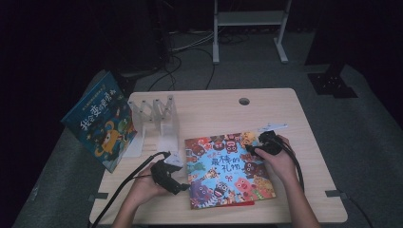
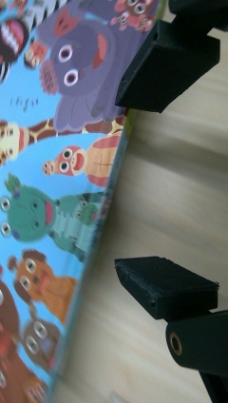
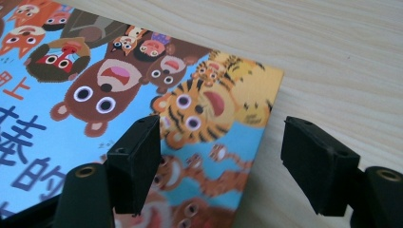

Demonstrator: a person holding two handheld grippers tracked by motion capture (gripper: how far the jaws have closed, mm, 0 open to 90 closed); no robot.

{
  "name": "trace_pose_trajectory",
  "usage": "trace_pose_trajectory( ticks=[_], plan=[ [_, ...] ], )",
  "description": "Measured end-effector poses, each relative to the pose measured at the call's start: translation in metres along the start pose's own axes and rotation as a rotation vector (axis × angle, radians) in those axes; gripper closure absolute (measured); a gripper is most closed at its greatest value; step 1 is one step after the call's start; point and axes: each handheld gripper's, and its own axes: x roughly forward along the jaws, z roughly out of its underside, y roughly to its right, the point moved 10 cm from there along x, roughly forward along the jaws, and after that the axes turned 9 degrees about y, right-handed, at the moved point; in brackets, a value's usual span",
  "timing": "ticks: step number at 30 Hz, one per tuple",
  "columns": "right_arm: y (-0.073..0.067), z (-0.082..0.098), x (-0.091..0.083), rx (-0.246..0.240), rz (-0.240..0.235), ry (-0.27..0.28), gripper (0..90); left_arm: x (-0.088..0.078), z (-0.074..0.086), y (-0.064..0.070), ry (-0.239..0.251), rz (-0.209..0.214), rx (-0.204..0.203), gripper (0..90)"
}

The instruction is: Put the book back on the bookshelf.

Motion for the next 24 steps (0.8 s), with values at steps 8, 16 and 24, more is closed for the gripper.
trace_pose_trajectory(
  ticks=[8, 16, 24],
  plan=[
    [0.004, -0.006, 0.01, 0.02, -0.015, -0.003, 27.7, 0.013, -0.009, 0.014, 0.005, 0.005, -0.001, 15.7],
    [-0.001, -0.01, 0.017, 0.016, -0.057, 0.0, 28.4, 0.003, -0.01, 0.007, 0.014, -0.032, -0.003, 14.7],
    [-0.004, -0.01, 0.019, 0.012, -0.081, 0.006, 28.7, -0.02, -0.01, -0.014, 0.079, -0.091, -0.044, 12.9]
  ],
)
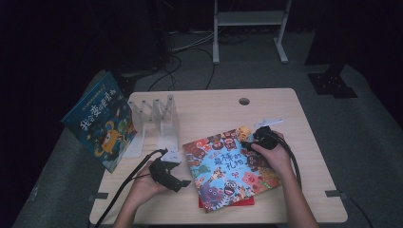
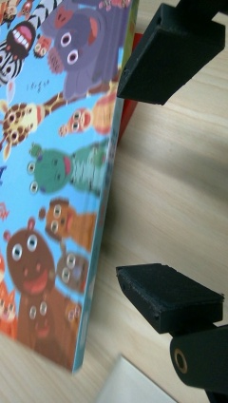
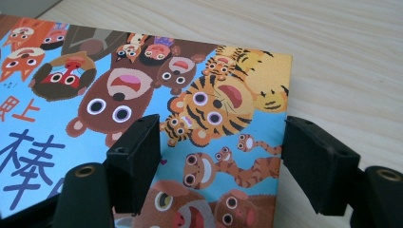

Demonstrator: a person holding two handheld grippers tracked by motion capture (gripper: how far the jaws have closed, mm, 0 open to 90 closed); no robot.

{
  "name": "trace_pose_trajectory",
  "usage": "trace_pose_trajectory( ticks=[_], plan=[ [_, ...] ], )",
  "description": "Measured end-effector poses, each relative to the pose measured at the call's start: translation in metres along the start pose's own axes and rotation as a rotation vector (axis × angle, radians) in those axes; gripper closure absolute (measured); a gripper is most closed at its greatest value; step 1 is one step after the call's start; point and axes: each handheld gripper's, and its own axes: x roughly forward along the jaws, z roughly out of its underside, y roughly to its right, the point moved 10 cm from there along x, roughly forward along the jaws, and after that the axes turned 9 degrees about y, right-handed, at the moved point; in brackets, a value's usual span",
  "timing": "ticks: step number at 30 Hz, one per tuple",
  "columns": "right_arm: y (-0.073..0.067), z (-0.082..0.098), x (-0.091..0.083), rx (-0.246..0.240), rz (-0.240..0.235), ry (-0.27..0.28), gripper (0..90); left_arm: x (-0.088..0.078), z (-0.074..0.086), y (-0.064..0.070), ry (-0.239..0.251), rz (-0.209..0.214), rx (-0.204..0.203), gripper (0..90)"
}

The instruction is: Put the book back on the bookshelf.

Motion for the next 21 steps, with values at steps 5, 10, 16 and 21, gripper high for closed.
trace_pose_trajectory(
  ticks=[5, 10, 16, 21],
  plan=[
    [-0.01, -0.002, 0.005, -0.018, -0.029, 0.0, 29.5, -0.006, 0.002, -0.011, 0.023, -0.044, -0.018, 10.3],
    [-0.025, -0.007, 0.013, -0.062, -0.057, -0.004, 30.4, -0.009, 0.004, -0.019, 0.04, -0.072, -0.045, 9.0],
    [-0.049, -0.014, 0.024, -0.108, -0.093, -0.005, 30.9, -0.009, 0.007, -0.026, 0.036, -0.098, -0.057, 8.3],
    [-0.063, -0.017, 0.031, -0.13, -0.122, -0.011, 30.8, -0.007, 0.008, -0.025, 0.031, -0.092, -0.073, 8.3]
  ],
)
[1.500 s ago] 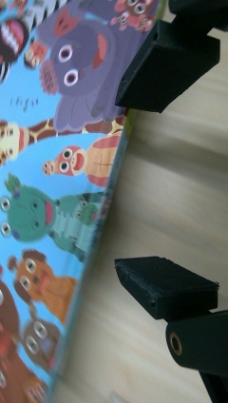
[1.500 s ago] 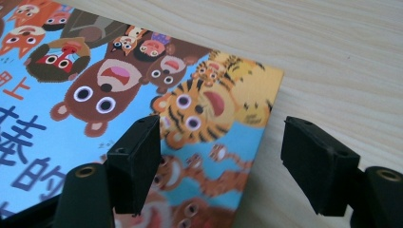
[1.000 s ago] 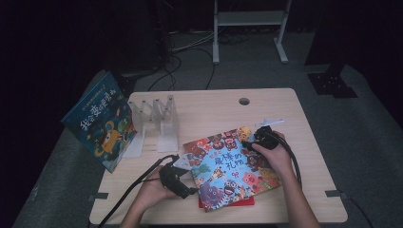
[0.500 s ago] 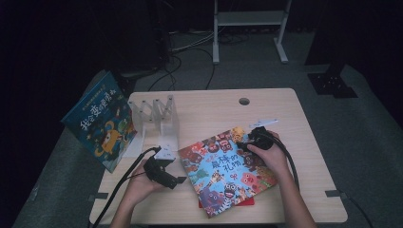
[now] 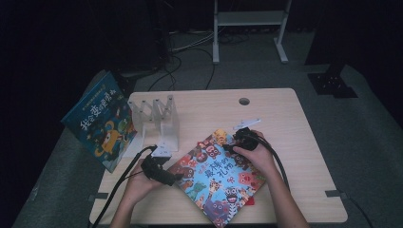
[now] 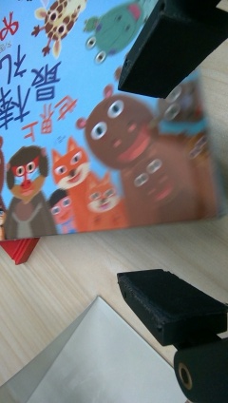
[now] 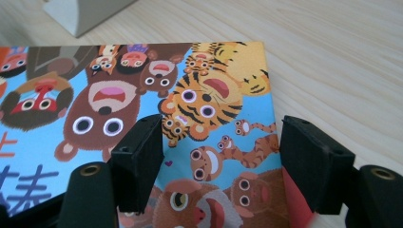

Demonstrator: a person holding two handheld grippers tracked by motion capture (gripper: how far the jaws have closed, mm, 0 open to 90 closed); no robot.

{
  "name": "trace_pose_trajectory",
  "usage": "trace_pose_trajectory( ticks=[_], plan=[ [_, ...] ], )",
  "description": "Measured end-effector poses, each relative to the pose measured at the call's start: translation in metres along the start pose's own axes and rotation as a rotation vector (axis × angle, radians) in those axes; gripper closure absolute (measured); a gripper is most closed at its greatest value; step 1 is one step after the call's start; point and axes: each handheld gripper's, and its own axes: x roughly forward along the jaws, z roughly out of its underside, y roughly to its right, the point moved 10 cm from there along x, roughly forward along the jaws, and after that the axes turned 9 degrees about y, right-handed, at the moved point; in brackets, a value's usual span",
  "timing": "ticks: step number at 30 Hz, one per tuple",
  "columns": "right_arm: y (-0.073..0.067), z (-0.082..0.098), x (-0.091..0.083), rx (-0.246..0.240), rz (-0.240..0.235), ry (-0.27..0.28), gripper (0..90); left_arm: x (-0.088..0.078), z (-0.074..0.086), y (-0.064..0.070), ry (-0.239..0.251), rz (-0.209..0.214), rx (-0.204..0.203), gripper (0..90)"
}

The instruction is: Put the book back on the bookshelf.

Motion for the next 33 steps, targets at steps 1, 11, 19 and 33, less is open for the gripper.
trace_pose_trajectory(
  ticks=[1, 11, 19, 33],
  plan=[
    [-0.006, -0.002, 0.004, -0.006, -0.013, 0.005, 30.8, 0.0, 0.0, 0.0, 0.0, 0.001, -0.001, 8.3],
    [-0.023, -0.008, 0.014, -0.038, -0.053, 0.0, 30.7, 0.01, 0.004, 0.007, -0.019, 0.03, -0.015, 8.3],
    [-0.023, -0.008, 0.003, -0.052, -0.04, -0.001, 33.7, 0.016, 0.005, 0.014, -0.016, 0.066, -0.038, 8.3],
    [-0.014, 0.016, -0.06, -0.084, -0.033, 0.039, 33.3, 0.019, 0.005, 0.021, -0.028, 0.107, -0.062, 8.4]
  ],
)
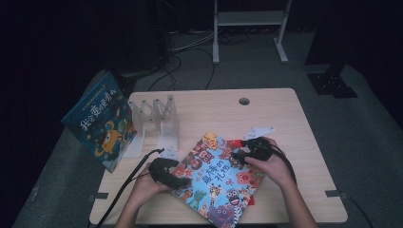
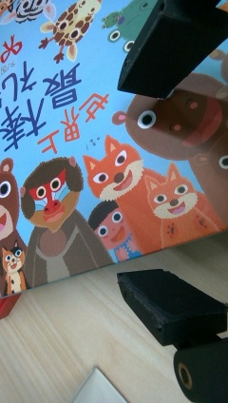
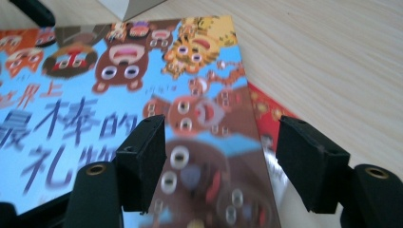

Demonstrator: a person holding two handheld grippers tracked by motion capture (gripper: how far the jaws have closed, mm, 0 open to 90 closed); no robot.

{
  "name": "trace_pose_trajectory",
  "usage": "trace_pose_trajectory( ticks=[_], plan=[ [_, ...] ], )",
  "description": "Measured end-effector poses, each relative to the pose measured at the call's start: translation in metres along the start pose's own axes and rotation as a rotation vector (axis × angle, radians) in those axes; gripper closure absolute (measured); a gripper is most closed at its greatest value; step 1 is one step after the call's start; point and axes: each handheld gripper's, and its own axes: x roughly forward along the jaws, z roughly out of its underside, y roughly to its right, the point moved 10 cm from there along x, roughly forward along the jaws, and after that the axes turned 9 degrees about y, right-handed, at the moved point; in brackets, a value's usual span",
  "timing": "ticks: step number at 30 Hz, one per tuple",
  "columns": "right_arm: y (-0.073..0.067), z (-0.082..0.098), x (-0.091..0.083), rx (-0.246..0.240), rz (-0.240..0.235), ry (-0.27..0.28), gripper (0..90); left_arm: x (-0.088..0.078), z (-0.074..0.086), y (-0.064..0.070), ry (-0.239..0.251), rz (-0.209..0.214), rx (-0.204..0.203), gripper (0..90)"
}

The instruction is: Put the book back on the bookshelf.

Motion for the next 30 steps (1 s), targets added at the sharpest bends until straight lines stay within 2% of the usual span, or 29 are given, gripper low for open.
trace_pose_trajectory(
  ticks=[1, 2, 3, 4, 5, 8, 11, 17, 20, 24, 30],
  plan=[
    [-0.001, 0.003, -0.005, -0.001, -0.001, 0.0, 33.3, 0.0, 0.0, 0.0, 0.0, 0.005, 0.006, 8.4],
    [-0.001, 0.01, -0.014, 0.0, 0.0, 0.002, 33.2, 0.002, 0.0, 0.002, 0.006, 0.017, -0.009, 8.4],
    [-0.001, 0.01, -0.014, 0.0, 0.0, 0.002, 33.2, 0.002, 0.0, 0.002, 0.006, 0.017, -0.009, 8.2],
    [-0.002, 0.016, -0.022, -0.003, 0.0, 0.003, 33.2, 0.002, 0.0, 0.003, 0.002, 0.014, -0.008, 8.2],
    [-0.002, 0.016, -0.022, -0.003, 0.0, 0.003, 33.2, 0.002, 0.0, 0.003, 0.002, 0.014, -0.008, 8.2],
    [-0.003, 0.03, -0.037, 0.003, 0.013, 0.008, 33.3, 0.001, 0.0, 0.002, -0.006, 0.012, -0.002, 8.2],
    [-0.005, 0.036, -0.045, 0.009, 0.017, 0.014, 33.3, 0.002, 0.0, 0.003, 0.003, 0.012, -0.018, 8.1],
    [-0.011, 0.059, -0.064, 0.013, 0.011, 0.009, 33.4, 0.003, 0.0, 0.003, -0.001, 0.013, -0.023, 8.0],
    [-0.02, 0.074, -0.074, 0.005, 0.006, -0.007, 33.1, 0.003, 0.001, 0.003, -0.009, 0.02, -0.025, 6.6],
    [-0.03, 0.079, -0.079, 0.001, -0.013, 0.0, 33.4, 0.004, 0.0, 0.003, -0.008, 0.02, -0.024, 6.6],
    [-0.052, 0.083, -0.08, -0.036, -0.053, -0.003, 33.1, 0.004, 0.0, 0.003, -0.008, 0.02, -0.024, 6.6]
  ],
)
